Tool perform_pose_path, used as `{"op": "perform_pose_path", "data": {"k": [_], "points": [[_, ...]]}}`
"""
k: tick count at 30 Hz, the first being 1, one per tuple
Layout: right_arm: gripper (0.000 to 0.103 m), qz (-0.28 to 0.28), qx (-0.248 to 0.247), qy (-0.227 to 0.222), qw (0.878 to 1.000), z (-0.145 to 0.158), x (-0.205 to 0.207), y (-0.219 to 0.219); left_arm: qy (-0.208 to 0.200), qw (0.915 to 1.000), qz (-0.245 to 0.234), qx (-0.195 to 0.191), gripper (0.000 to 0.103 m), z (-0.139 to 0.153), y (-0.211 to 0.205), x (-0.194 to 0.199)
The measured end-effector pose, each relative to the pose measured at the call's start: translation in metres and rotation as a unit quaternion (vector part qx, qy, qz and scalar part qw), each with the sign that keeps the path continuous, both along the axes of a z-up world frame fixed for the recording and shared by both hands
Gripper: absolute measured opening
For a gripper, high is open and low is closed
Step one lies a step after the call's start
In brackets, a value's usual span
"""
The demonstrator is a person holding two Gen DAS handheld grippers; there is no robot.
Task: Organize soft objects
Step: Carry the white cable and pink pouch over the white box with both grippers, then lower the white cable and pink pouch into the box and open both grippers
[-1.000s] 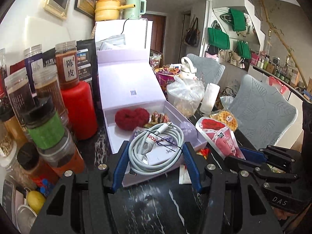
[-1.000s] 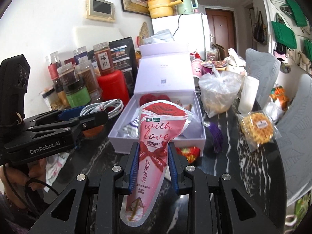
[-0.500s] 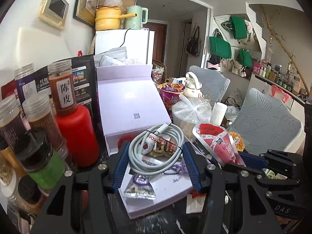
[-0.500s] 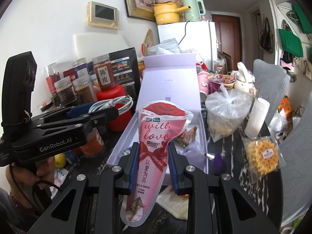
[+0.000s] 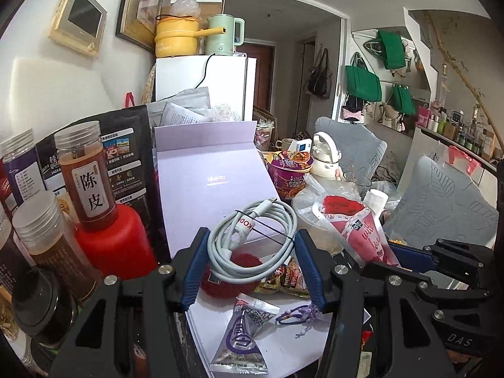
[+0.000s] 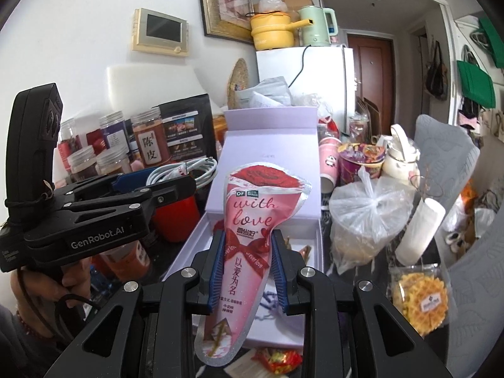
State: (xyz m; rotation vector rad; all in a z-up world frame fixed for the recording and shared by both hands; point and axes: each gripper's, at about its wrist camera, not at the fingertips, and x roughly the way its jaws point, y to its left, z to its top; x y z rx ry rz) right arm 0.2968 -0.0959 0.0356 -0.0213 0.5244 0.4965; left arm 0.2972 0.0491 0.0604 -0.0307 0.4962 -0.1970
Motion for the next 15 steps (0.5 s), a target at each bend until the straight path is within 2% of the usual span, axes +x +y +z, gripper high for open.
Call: {"op": "perform_pose_path", "data": {"k": [15], "points": [[0.028, 0.004, -0.009, 0.033, 0.999, -0.032, 0.051, 0.006, 0.054, 0.9985, 0.009, 0.007, 0.054, -0.041, 0.001, 0.048]]}}
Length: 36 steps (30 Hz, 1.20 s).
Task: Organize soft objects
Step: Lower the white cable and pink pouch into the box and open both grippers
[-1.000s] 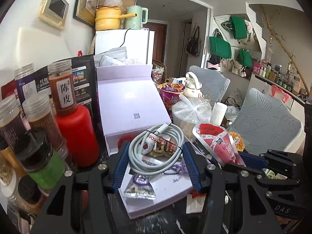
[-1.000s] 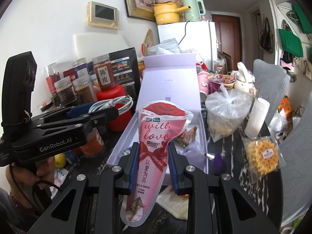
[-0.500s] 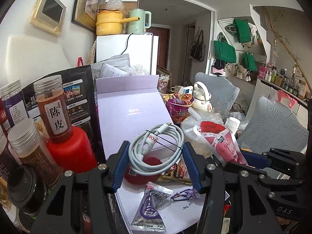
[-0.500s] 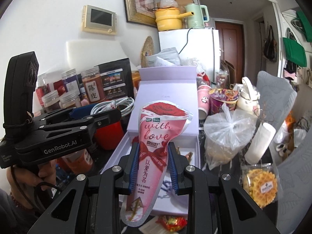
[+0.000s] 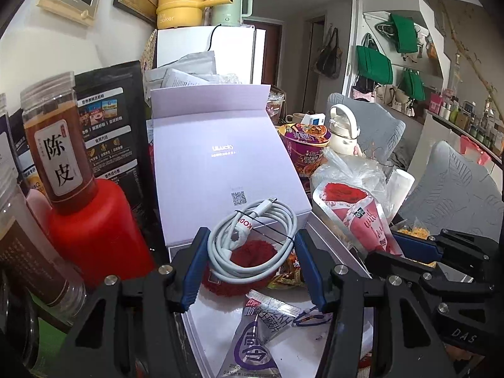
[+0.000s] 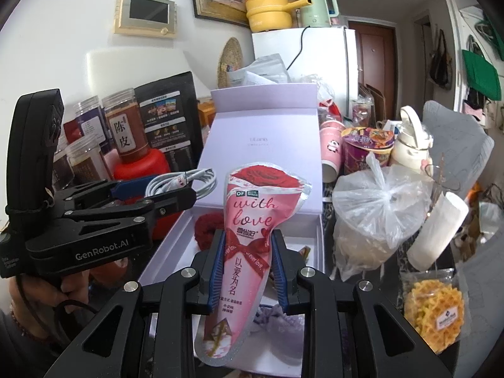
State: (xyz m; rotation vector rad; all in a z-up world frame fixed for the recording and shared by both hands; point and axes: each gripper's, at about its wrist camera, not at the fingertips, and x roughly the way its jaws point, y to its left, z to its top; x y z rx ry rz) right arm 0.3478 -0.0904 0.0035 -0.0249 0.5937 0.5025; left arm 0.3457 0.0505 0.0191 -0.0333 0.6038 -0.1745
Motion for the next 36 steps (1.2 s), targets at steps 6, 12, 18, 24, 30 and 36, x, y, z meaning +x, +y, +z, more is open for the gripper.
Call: {"op": "perform_pose_path", "data": {"k": [6, 12, 18, 24, 30, 36], "points": [[0.028, 0.003, -0.007, 0.018, 1.0, -0.015, 0.005, 0.003, 0.019, 0.9998, -0.004, 0.006, 0.054, -0.015, -0.002, 0.006], [0.028, 0.002, -0.014, 0.036, 0.999, -0.03, 0.007, 0.005, 0.04, 0.9991, -0.01, 0.015, 0.054, -0.03, -0.005, 0.008], [0.028, 0.0, -0.028, 0.057, 0.998, -0.048, 0.007, 0.009, 0.059, 0.9979, -0.009, 0.024, 0.054, -0.047, -0.006, 0.01], [0.028, 0.0, -0.041, 0.066, 0.997, -0.059, 0.009, 0.016, 0.076, 0.9962, -0.009, 0.04, 0.054, -0.061, -0.01, 0.013], [0.028, 0.004, -0.051, 0.075, 0.996, -0.069, 0.014, 0.021, 0.095, 0.9942, -0.003, 0.051, 0.054, -0.074, -0.008, 0.018], [0.028, -0.001, -0.058, 0.083, 0.995, -0.075, 0.019, 0.024, 0.107, 0.9925, 0.008, 0.06, 0.054, -0.081, -0.004, 0.02]]}}
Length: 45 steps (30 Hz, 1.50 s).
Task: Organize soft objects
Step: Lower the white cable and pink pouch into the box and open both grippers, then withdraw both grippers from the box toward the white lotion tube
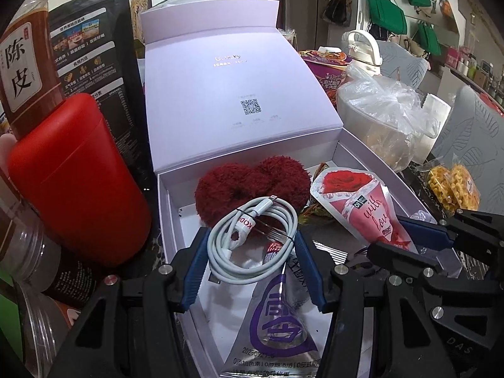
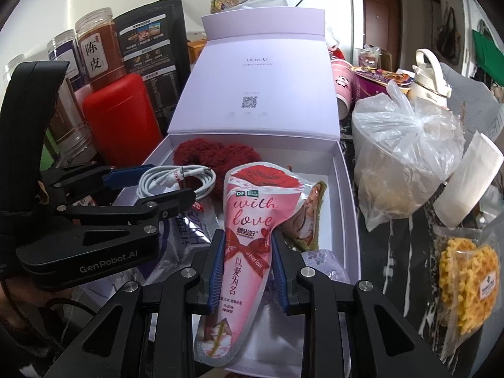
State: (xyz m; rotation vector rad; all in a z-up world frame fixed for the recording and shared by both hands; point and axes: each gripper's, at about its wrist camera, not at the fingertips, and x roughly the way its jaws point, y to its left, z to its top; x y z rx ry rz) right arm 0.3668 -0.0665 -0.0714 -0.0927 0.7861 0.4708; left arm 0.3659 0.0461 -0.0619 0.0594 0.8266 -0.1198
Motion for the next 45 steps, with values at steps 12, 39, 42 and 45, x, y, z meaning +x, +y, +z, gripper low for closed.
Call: {"op": "perform_pose_path", "data": {"k": [12, 39, 42, 45], "points": [[0.029, -0.016, -0.023, 0.006, 1.0, -0.008, 0.011, 0.006, 0.017, 0.9996, 0.013, 0.016, 0.055, -0.006, 0.004, -0.003], [0.047, -0.042, -0.023, -0.029, 0.998, 0.034, -0.017, -0.007, -0.013, 0.9985, 0.049, 0.021, 0.078, 0.039, 0.01, -0.025], [0.047, -0.045, -0.02, -0.043, 0.998, 0.046, -0.024, -0.008, -0.028, 0.9981, 0.05, 0.022, 0.078, 0.052, 0.008, -0.031], [0.047, -0.047, -0.017, -0.058, 0.997, 0.059, -0.031, -0.009, -0.039, 0.9977, 0.053, 0.019, 0.078, 0.067, 0.007, -0.037]]}}
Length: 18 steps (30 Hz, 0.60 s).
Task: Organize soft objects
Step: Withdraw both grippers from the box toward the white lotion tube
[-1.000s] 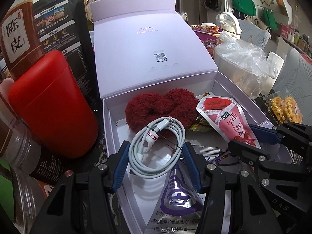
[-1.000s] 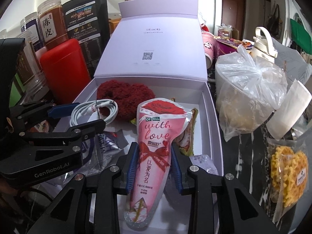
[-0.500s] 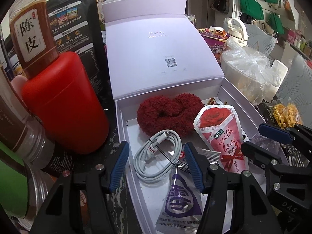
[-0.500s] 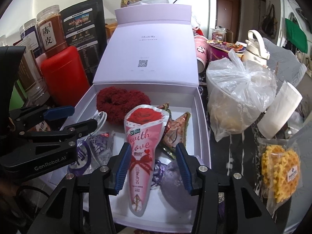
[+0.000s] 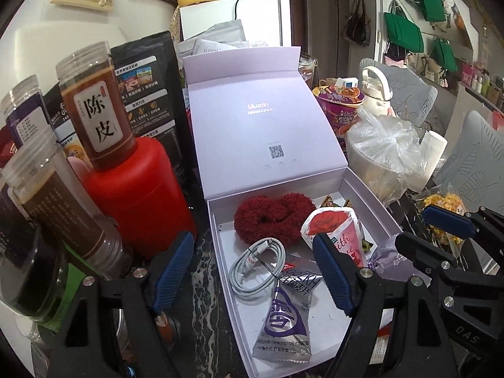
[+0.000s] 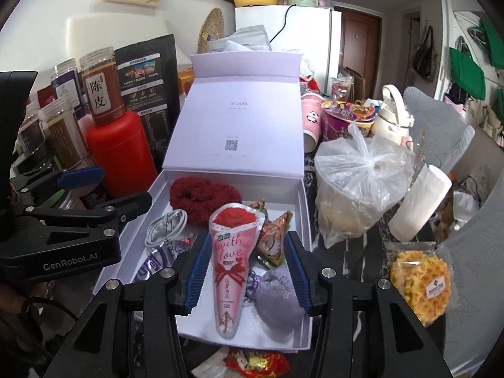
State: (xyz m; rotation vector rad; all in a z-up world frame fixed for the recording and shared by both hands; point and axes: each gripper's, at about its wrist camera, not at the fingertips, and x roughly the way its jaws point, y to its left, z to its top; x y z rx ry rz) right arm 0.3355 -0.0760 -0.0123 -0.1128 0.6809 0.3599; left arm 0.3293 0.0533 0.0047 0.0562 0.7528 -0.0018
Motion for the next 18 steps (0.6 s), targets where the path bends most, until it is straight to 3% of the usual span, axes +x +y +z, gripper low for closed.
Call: {"op": "perform_pose_path", "data": {"k": [18], "points": [[0.051, -0.019, 0.008, -0.076, 0.997, 0.061, -0.074, -0.019, -0.076, 0.997, -0.016, 0.0, 0.079, 0.066, -0.013, -0.071]]}}
